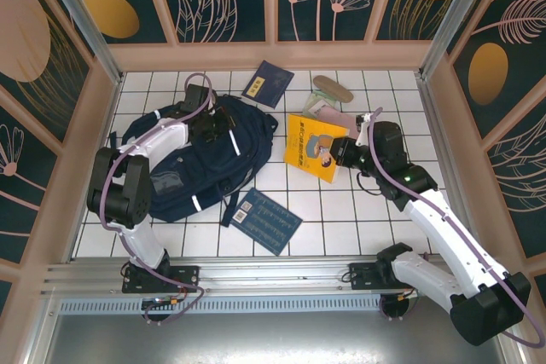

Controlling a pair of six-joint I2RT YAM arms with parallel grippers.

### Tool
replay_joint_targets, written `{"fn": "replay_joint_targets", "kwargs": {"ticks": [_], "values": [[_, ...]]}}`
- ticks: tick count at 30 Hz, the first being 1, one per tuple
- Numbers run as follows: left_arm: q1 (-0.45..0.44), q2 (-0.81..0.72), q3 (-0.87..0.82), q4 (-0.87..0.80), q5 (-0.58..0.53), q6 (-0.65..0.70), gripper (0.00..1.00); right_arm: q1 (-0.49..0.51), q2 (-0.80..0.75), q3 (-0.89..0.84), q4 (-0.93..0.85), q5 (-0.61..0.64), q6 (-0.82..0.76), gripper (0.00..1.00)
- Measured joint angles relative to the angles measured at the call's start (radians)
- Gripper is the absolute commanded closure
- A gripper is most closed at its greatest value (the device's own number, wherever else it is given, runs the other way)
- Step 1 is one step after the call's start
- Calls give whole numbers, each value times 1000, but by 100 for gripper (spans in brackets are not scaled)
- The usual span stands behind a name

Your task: Pack books, pencil case, and school supplies into a backpack

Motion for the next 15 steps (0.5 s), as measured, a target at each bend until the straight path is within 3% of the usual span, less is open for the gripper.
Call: {"fn": "replay_joint_targets", "kwargs": {"ticks": [8, 15], "values": [[1, -74, 49, -130, 33, 131, 100, -39, -2, -26, 5, 21, 26, 100], [1, -293, 115, -293, 116, 241, 100, -187, 21, -25, 60, -147, 99, 100]]}}
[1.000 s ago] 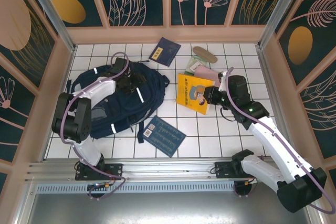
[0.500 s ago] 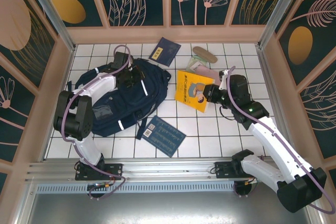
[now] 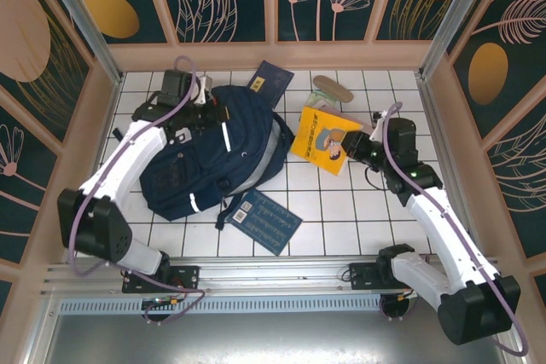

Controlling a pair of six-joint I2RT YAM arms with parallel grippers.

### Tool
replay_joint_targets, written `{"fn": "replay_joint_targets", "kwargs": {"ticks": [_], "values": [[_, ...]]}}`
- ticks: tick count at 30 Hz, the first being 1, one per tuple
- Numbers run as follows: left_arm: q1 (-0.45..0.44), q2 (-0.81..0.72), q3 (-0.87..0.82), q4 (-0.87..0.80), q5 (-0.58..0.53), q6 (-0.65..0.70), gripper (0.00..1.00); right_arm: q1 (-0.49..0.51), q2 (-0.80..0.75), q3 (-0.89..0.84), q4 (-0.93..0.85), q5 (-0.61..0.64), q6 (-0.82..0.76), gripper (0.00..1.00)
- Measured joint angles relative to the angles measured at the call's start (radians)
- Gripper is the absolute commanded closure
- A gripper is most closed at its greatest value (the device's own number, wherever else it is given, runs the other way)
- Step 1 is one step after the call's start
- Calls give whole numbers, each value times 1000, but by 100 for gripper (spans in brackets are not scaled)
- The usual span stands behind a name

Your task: Pack books, pencil case, and school supplies into a backpack

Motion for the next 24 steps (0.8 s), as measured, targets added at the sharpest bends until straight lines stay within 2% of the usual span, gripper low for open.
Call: {"fn": "replay_joint_targets", "kwargs": {"ticks": [5, 14, 18, 24], "values": [[-1, -93, 39, -63, 68, 40, 100, -39, 26, 27, 45, -163, 64, 100], [0, -114, 41, -131, 158, 69, 100, -38, 94, 95, 149, -400, 176, 100], [20, -114, 53, -132, 188, 68, 100, -10, 177, 97, 175, -448, 227, 100], [82, -114, 53, -93, 258, 15, 100, 74, 255, 99, 142, -449, 255, 100]]}}
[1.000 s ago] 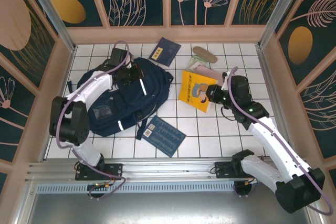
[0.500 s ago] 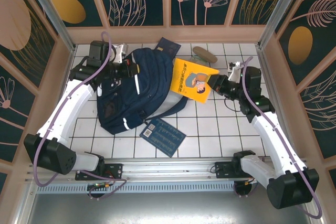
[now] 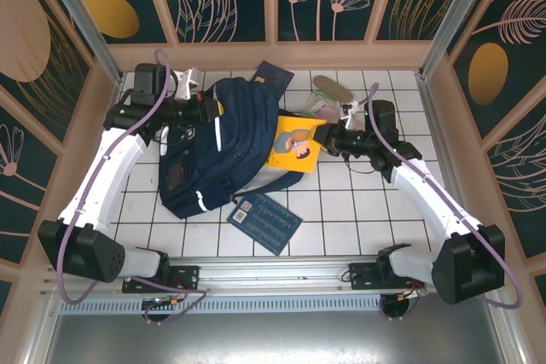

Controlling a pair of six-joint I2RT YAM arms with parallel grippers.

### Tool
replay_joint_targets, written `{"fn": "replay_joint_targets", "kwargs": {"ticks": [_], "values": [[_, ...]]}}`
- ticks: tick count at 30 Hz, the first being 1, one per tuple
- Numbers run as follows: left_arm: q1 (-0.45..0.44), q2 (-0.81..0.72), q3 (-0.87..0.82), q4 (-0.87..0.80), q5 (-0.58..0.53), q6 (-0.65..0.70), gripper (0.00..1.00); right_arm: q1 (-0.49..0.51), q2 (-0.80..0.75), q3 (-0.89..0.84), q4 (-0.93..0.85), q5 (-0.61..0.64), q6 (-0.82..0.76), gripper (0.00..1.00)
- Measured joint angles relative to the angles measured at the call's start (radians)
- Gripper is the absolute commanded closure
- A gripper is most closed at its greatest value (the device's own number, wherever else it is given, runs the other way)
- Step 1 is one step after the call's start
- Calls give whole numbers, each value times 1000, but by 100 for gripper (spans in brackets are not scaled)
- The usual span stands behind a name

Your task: Pack books, pencil case, and school supplies into a backpack

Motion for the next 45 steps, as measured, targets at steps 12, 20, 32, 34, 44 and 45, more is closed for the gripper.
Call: {"fn": "replay_joint_targets", "kwargs": {"ticks": [12, 20, 32, 34, 44, 45], "values": [[21, -1, -32, 90, 106, -61, 100, 197, 351, 171, 100, 64, 50, 100], [21, -4, -68, 135, 128, -79, 100, 344, 710, 470, 179, 132, 101, 99], [74, -6, -112, 209, 144, -134, 100, 410, 917, 608, 196, 238, 84, 18], [87, -10, -125, 227, 148, -144, 100, 406, 867, 572, 196, 259, 56, 9], [132, -32, -164, 264, 130, -169, 100, 375, 540, 440, 136, 397, -100, 5], [140, -37, -167, 262, 123, -173, 100, 375, 515, 419, 119, 429, -109, 6]]}}
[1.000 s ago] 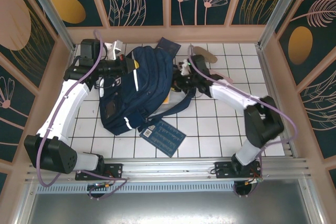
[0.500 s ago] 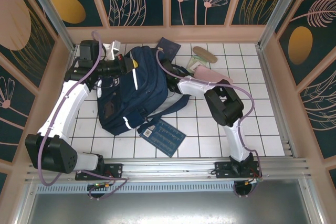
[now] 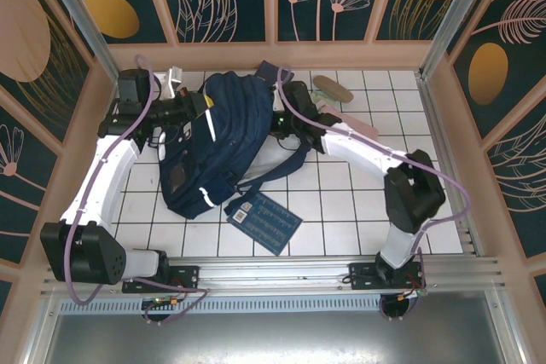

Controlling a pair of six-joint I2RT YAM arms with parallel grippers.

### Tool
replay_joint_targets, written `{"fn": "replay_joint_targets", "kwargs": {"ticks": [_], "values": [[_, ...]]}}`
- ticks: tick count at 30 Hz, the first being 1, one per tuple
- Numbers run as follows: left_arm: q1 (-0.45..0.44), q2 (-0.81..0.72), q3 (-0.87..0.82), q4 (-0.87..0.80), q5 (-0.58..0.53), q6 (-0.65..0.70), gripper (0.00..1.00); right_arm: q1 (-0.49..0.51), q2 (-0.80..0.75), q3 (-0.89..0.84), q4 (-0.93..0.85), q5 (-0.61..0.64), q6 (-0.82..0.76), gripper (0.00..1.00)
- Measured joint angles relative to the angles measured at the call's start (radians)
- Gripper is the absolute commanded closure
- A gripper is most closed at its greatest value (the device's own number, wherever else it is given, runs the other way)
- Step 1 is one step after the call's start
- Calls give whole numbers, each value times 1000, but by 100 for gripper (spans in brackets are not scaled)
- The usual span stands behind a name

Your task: Pack books, pencil case, and school supplies into a backpack

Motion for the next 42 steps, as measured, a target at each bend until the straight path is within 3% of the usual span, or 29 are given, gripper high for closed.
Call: {"fn": "replay_joint_targets", "kwargs": {"ticks": [4, 9, 14, 22, 27, 34, 37, 42], "values": [[45, -14, -21, -1, -60, -4, 98, -5, -150, -138, -66, 137, -34, 11], [69, -15, -83, 49, -136, -3, 66, -18, -379, -301, -126, 203, -74, 12], [29, -21, -175, 80, -187, 24, 57, -22, -504, -397, -193, 158, -122, 12], [-130, -239, -376, 68, -263, 42, 61, -23, -515, -534, -274, -66, -178, 15], [-373, -365, -558, 90, -294, -22, 64, -23, -439, -565, -275, -166, -198, 17], [-690, -380, -753, 113, -349, -132, 62, -12, -312, -592, -247, -245, -199, 19], [-750, -380, -822, 150, -363, -182, 61, -3, -261, -592, -222, -254, -199, 20], [-757, -377, -916, 204, -383, -246, 60, 23, -205, -592, -190, -270, -197, 20]]}}
